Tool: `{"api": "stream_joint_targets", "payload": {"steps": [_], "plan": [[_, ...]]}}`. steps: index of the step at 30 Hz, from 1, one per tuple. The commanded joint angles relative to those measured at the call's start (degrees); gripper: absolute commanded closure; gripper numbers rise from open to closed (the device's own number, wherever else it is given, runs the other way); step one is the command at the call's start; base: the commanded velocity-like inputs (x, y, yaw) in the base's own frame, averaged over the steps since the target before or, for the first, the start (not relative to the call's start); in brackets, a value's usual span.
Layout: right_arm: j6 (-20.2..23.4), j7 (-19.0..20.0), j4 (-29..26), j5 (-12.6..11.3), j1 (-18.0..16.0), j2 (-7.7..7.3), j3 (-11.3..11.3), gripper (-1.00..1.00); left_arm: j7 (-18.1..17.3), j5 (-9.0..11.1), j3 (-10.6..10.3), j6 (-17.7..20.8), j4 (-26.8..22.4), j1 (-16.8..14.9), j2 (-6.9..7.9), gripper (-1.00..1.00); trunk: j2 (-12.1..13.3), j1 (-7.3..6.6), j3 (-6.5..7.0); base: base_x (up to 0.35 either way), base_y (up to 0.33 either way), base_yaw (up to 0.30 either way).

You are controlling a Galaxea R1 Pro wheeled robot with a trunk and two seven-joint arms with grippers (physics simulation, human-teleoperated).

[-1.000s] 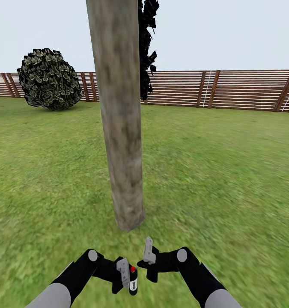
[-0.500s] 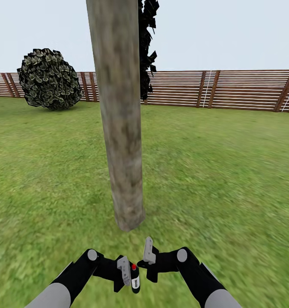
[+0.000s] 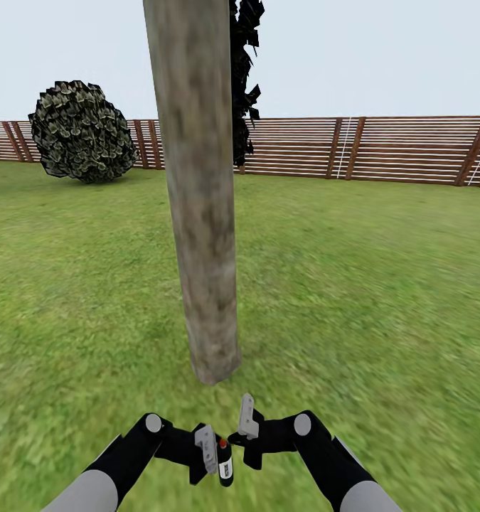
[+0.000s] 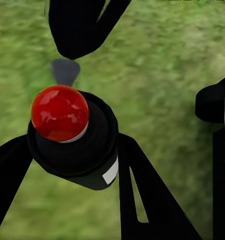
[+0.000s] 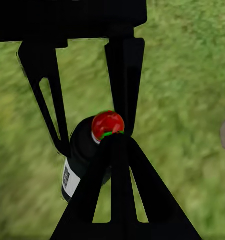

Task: In the garden, pick up the pesticide atomizer on the floor and spray pesticide onto both trees until each tree trunk is fully covered.

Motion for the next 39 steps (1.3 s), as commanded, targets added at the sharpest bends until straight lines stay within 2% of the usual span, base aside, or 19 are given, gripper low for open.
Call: {"api": "stream_joint_targets", "payload": {"steps": [1,16,21,28,32,34,35,39], "plan": [[-0.38,0.05,-0.07,0.55,-0.02,0.0,-0.06,1.0,-0.07,-0.53,0.1,-0.6,-0.47,0.0,0.0,1.0,-0.02,-0.01,-0.05,0.0,0.0,0.0],[-0.38,0.05,-0.07,0.56,-0.02,-0.04,-0.05,1.0,-0.15,-0.52,0.18,-0.6,-1.17,0.1,0.09,1.0,-0.02,-0.01,-0.05,0.0,0.0,0.0],[-0.38,0.05,-0.07,0.55,-0.02,-0.04,-0.05,1.0,-0.02,-1.06,0.06,-0.6,-0.53,0.39,1.42,1.0,-0.02,-0.01,-0.05,0.0,0.0,0.0],[-0.38,0.05,-0.01,0.55,-0.02,-0.04,-0.05,1.0,0.19,-1.47,-0.29,-0.52,-0.54,0.82,7.51,1.0,-0.02,-0.01,-0.05,0.0,0.0,0.0],[-0.38,0.05,0.15,0.61,-0.02,-0.12,-0.05,1.0,0.14,-1.52,-0.36,-0.48,-0.56,0.86,12.33,1.0,-0.02,-0.01,-0.05,0.0,0.0,0.0],[-0.38,0.05,0.23,0.63,-0.02,-0.19,-0.05,1.0,0.04,-1.62,-0.37,-0.45,-0.56,0.86,15.5,1.0,-0.02,-0.01,-0.05,0.0,0.0,0.0],[-0.38,0.05,0.26,0.64,-0.02,-0.24,-0.07,-1.0,0.03,-1.61,-0.35,-0.42,-0.54,0.88,17.34,1.0,-0.02,-0.01,-0.05,0.0,0.0,0.0],[-0.39,-0.03,0.46,0.64,-0.02,-0.49,-0.22,-1.0,0.28,-1.52,-0.22,-0.29,-0.37,0.94,20.09,1.0,-0.02,-0.01,-0.05,0.0,0.0,0.0]]}}
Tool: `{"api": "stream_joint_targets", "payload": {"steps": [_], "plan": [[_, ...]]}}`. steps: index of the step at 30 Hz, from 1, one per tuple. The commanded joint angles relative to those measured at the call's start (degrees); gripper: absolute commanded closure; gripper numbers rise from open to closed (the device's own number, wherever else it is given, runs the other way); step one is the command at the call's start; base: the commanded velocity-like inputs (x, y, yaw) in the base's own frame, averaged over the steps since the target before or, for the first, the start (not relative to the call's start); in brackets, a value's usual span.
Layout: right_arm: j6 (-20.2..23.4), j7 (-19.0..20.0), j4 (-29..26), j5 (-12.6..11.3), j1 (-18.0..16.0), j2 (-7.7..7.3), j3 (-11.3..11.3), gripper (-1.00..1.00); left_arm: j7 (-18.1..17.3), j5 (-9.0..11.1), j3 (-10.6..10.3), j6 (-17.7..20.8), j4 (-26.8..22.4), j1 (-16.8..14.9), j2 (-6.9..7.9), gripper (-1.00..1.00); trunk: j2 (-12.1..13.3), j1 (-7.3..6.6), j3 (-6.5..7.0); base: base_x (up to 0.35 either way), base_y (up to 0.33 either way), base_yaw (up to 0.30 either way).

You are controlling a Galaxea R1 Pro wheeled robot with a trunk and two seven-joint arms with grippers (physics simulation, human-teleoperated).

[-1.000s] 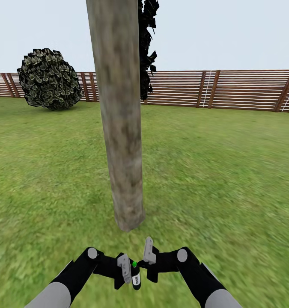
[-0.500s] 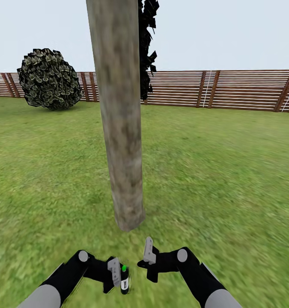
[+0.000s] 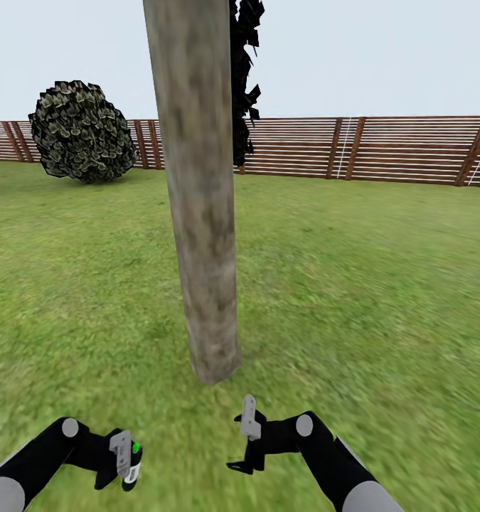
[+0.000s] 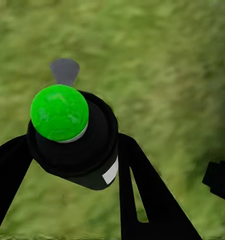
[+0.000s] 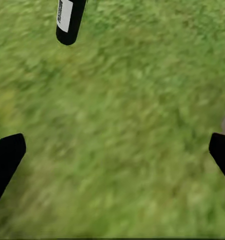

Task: In the garden, pick up the pesticide atomizer on the floor and spray pesticide onto both trees until each tree trunk is fully covered.

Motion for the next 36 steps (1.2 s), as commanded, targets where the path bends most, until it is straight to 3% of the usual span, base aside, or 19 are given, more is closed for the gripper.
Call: {"api": "stream_joint_targets", "payload": {"steps": [1,5,9,11,12,14,15,16,17,18,20,21,25,26,36], "plan": [[-0.37,-0.03,-0.05,0.57,-0.02,-0.01,-0.17,-1.0,0.13,-0.26,-0.11,-0.52,-0.03,-0.04,0.2,1.0,-0.02,-0.01,-0.05,0.0,0.0,0.0],[-0.45,-0.39,-0.02,0.55,0.0,-0.72,-0.31,-1.0,1.05,-0.1,0.49,-0.04,0.04,-0.08,0.28,1.0,-0.02,-0.01,-0.05,0.0,0.0,0.0],[-0.59,-4.63,0.55,0.24,0.15,-4.16,-2.0,-1.0,7.27,0.39,3.38,0.08,0.68,-0.05,0.29,1.0,-0.02,-0.01,-0.05,0.0,0.0,0.0],[-0.61,-11.46,3.72,0.11,0.29,-5.14,-7.2,-1.0,12.64,1.08,6.71,0.0,3.41,-0.08,0.15,1.0,-0.02,-0.01,-0.05,0.0,0.0,0.0],[-0.62,-12.97,4.77,0.1,0.31,-5.23,-8.8,-1.0,13.66,1.38,7.53,-0.04,4.04,-0.08,0.11,1.0,-0.02,-0.01,-0.05,0.0,0.0,0.0],[-0.64,-19.02,9.57,0.07,0.38,-5.44,-16.52,-1.0,17.61,3.35,10.87,-0.16,6.17,-0.09,-0.23,1.0,-0.02,-0.01,-0.05,0.0,0.0,0.0],[-0.77,-23.54,12.96,0.13,0.4,-5.55,-22.48,-1.0,20.64,5.72,13.48,-0.18,7.23,-0.1,-0.93,1.0,-0.02,-0.01,-0.05,0.0,0.0,0.0],[-0.89,-26.64,14.91,0.16,0.41,-5.66,-26.02,-1.0,22.85,7.58,15.24,-0.16,7.7,-0.08,-1.51,1.0,-0.02,-0.01,-0.05,0.0,0.0,0.0],[-0.94,-28.26,15.76,0.17,0.41,-5.79,-27.58,-1.0,24.03,8.49,16.07,-0.11,7.88,-0.09,-1.8,1.0,-0.02,-0.01,-0.05,0.0,0.0,0.0],[-1.05,-31.78,17.27,0.19,0.41,-6.14,-30.22,-1.0,26.54,10.23,17.55,0.0,8.16,-0.09,-2.34,1.0,-0.02,-0.01,-0.05,0.0,0.0,0.0],[-1.24,-39.58,19.45,0.15,0.45,-6.97,-33.45,-1.0,31.58,12.52,19.31,0.21,8.7,-0.09,-3.44,1.0,-0.02,-0.01,-0.05,0.0,0.0,0.0],[-21.89,-64.88,30.3,-0.03,5.63,-9.28,-35.79,-1.0,50.05,18.5,20.99,0.53,13.22,-0.1,-12.29,1.0,-0.02,-0.01,-0.05,0.0,0.0,0.0],[-22.2,-65.05,30.54,-0.04,5.76,-9.21,-35.83,-1.0,50.22,18.82,20.87,0.42,13.21,-0.08,-12.67,1.0,-0.02,-0.01,-0.05,0.0,0.0,0.0],[-22.2,-64.92,32.81,0.05,5.78,-8.77,-35.76,-1.0,50.76,19.33,20.8,0.49,13.15,-0.1,-13.05,1.0,-0.02,-0.01,-0.05,0.0,0.0,0.0],[-22.23,-64.87,32.81,0.04,5.78,-8.76,-35.76,-1.0,50.76,19.19,20.81,0.58,13.02,-0.1,-12.98,1.0,-0.02,-0.01,-0.05,0.0,0.0,0.0]]}}
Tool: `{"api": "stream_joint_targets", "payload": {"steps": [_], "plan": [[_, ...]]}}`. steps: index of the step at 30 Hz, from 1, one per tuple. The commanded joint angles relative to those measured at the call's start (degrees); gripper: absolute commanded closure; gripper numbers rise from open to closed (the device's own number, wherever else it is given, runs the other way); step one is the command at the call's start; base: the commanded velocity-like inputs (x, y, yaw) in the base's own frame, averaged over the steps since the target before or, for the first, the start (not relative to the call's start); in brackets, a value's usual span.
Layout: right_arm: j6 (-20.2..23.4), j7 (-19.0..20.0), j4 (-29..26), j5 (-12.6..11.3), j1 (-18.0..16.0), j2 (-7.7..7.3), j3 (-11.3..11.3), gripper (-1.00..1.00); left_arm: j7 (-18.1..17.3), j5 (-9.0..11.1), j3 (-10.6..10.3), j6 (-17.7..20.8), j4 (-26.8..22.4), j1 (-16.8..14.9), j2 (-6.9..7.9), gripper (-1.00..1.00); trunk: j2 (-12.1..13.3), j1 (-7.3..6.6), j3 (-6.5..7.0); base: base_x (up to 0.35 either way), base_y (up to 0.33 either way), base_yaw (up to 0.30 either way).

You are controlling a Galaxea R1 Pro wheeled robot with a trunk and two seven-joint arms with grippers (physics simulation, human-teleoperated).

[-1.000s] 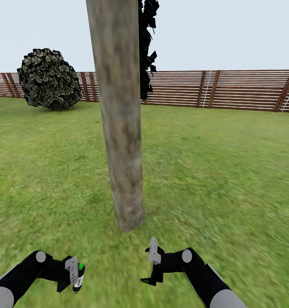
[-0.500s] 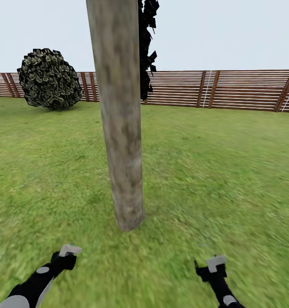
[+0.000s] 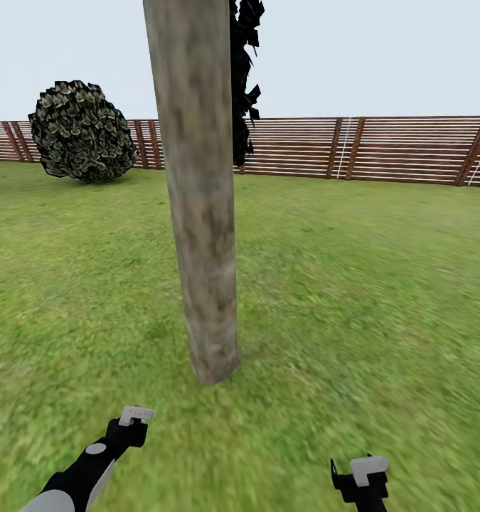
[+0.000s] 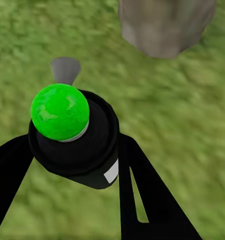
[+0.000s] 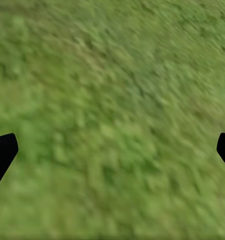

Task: In the garden, pick up the pesticide atomizer on the floor and spray pesticide onto both trees until each tree trunk is fully covered.

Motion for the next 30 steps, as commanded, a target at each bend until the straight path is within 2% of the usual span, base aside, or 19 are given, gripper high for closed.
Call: {"api": "stream_joint_targets", "payload": {"steps": [1,15,21,26,27,29,30], "plan": [[-0.16,-0.38,0.1,0.61,-0.05,-0.04,-0.26,-1.0,-0.35,-0.55,0.49,-0.22,0.02,-0.03,-0.03,1.0,-0.02,-0.01,-0.05,0.0,0.0,0.0],[-0.17,-0.41,0.01,0.45,-0.05,-0.01,-0.3,-1.0,-0.43,-0.85,-0.05,-0.15,-0.08,-0.04,0.16,1.0,-0.02,-0.01,-0.05,0.0,0.0,-0.004],[-0.17,-0.5,0.01,0.38,-0.05,0.0,-0.35,-1.0,-0.37,-0.82,0.42,0.48,-0.1,-0.08,0.08,1.0,-0.02,-0.01,-0.05,0.0,0.0,-0.208],[-0.17,-0.49,0.03,0.42,-0.05,0.04,-0.35,-1.0,-0.52,-0.82,-0.04,0.87,0.47,-0.06,0.02,1.0,-0.02,-0.01,-0.05,0.0,0.0,-0.265],[-0.17,-0.5,0.04,0.42,-0.05,0.04,-0.35,-1.0,-0.57,-0.85,-0.07,1.38,0.39,-0.14,-0.03,1.0,-0.02,-0.01,-0.05,0.0,0.0,-0.265],[-0.17,-0.5,0.05,0.43,-0.05,0.01,-0.35,-1.0,-0.88,-0.79,-0.11,5.2,0.04,-0.42,-0.13,1.0,-0.02,-0.01,-0.05,0.0,0.0,-0.265],[-0.17,-0.5,0.02,0.43,-0.05,0.0,-0.35,-1.0,-1.1,-0.75,-0.13,9.42,-0.2,-0.67,-0.25,1.0,-0.02,-0.01,-0.05,0.0,0.0,-0.265]]}}
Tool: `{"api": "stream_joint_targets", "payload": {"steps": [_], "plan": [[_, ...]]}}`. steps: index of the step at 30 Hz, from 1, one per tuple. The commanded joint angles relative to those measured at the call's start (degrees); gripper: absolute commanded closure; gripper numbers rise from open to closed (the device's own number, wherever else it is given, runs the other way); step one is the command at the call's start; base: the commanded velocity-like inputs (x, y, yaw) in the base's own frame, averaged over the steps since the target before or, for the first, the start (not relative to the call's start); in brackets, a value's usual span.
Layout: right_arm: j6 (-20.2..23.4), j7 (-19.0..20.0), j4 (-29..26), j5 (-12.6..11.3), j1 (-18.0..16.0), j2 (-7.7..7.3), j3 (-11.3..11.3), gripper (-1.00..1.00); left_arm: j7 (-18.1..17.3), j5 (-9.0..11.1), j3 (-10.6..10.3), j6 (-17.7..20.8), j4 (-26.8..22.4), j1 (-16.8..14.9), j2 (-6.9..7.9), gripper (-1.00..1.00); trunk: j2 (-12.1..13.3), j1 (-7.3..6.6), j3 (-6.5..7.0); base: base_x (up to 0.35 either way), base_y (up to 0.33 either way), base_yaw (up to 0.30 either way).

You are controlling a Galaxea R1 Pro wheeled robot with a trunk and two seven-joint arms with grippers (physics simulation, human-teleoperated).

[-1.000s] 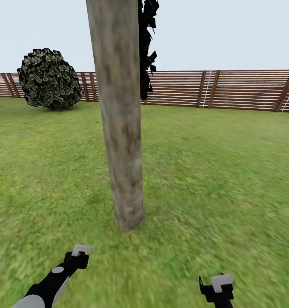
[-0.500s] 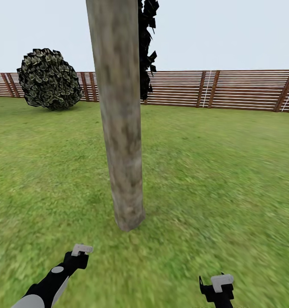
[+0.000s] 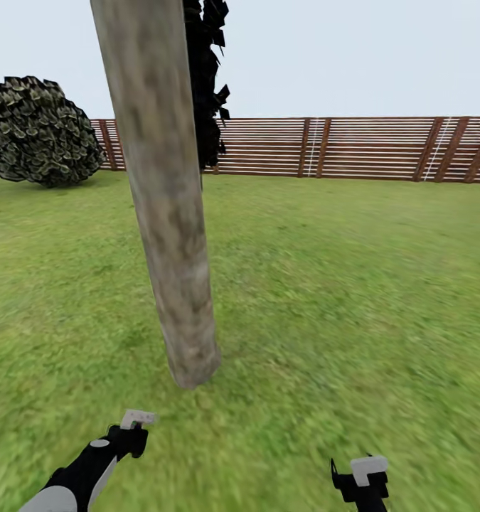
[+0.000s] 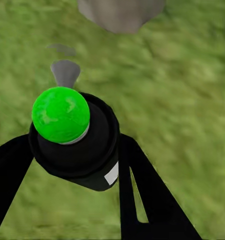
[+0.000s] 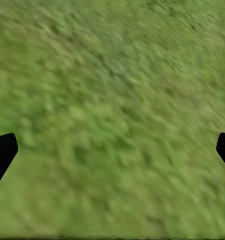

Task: In the garden, pick up the pesticide atomizer on the floor and spray pesticide onto both trees until each tree trunk is fully covered.

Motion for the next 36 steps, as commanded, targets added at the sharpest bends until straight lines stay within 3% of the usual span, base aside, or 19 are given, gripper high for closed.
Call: {"api": "stream_joint_targets", "payload": {"steps": [1,4,10,11,14,17,19,20,24,25,26,29,30,31,34,36], "plan": [[-0.15,-0.37,0.15,0.61,-0.06,0.0,-0.26,-1.0,-0.52,-0.44,0.49,1.92,-0.26,-0.09,-0.1,1.0,-0.02,-0.01,-0.05,0.0,0.0,-0.265],[-0.15,-0.37,0.17,0.61,-0.06,0.01,-0.26,-1.0,-0.57,-0.43,0.49,3.33,-0.43,-0.23,-0.3,1.0,-0.02,-0.01,-0.05,0.0,0.0,-0.233],[-0.15,-0.37,0.18,0.61,-0.06,0.0,-0.26,-1.0,-0.74,-0.93,-0.06,5.54,-6.33,-0.27,-3.84,1.0,-0.02,-0.01,-0.05,0.0,0.0,-0.024],[-0.15,-0.37,0.18,0.61,-0.06,0.0,-0.26,-1.0,-0.75,-0.99,-0.5,6.31,-6.74,-0.27,-3.79,1.0,-0.02,-0.01,-0.05,0.0,0.0,-0.001],[-0.15,-0.36,0.18,0.61,-0.06,0.0,-0.26,-1.0,-0.78,-1.14,-0.88,6.99,-7.16,-0.2,-3.12,1.0,-0.02,-0.01,-0.05,0.0,0.0,0.0],[-0.15,-0.37,0.18,0.61,-0.06,0.0,-0.26,-1.0,-0.83,-0.9,-0.54,7.14,-7.27,0.16,0.77,1.0,-0.02,-0.01,-0.05,0.0,0.0,0.0],[-0.15,-0.37,0.18,0.61,-0.06,0.0,-0.26,-1.0,-1.05,-0.82,-0.68,7.15,-7.22,0.29,2.08,1.0,-0.02,-0.01,-0.05,0.0,0.0,0.0],[-0.12,-0.36,0.23,0.61,-0.06,0.02,-0.26,-1.0,-1.27,-0.9,-0.86,7.08,-7.25,0.35,1.97,1.0,-0.02,-0.01,-0.05,0.0,0.0,0.0],[-0.12,-0.37,1.72,0.74,-0.06,0.04,-0.23,-1.0,-1.36,-1.05,-1.12,7.14,-7.54,-0.2,-1.79,1.0,-0.02,-0.01,-0.05,0.0,0.0,0.0],[-0.08,-0.37,2.76,0.9,-0.06,0.08,-0.18,-1.0,-1.37,-1.06,-1.33,7.25,-9.49,-0.32,-4.29,1.0,-0.02,-0.01,-0.05,0.0,0.0,0.0],[-0.07,-0.33,3.04,0.93,-0.06,0.08,-0.18,-1.0,-1.37,-1.05,-1.39,7.35,-10.73,-0.33,-4.69,1.0,-0.02,-0.01,-0.05,0.0,0.0,0.0],[-0.09,-0.25,3.25,0.95,-0.06,0.09,-0.17,-1.0,-1.37,-1.17,-1.4,7.5,-12.19,-0.31,-4.2,1.0,-0.02,-0.01,-0.05,0.0,0.0,0.0],[-0.08,-0.23,3.3,0.96,-0.06,0.09,-0.17,-1.0,-1.37,-1.24,-1.38,7.5,-12.45,-0.26,-3.29,1.0,-0.02,-0.01,-0.05,0.0,0.0,0.0],[-0.07,-0.21,3.33,0.96,-0.06,0.14,-0.12,-1.0,-1.37,-1.11,-1.34,7.51,-12.62,-0.14,-1.02,1.0,-0.02,-0.01,-0.05,0.0,0.0,0.0],[-0.06,-0.16,4.0,0.96,-0.06,0.3,-0.09,-1.0,-1.84,-0.95,-1.33,7.51,-12.7,0.23,2.09,1.0,-0.02,-0.01,-0.05,0.0,0.0,0.0],[-0.06,-0.12,5.84,0.96,-0.06,0.46,-0.08,-1.0,-2.42,-1.01,-1.53,7.43,-12.78,0.11,1.32,1.0,-0.02,-0.01,-0.05,0.0,0.0,0.0]]}}
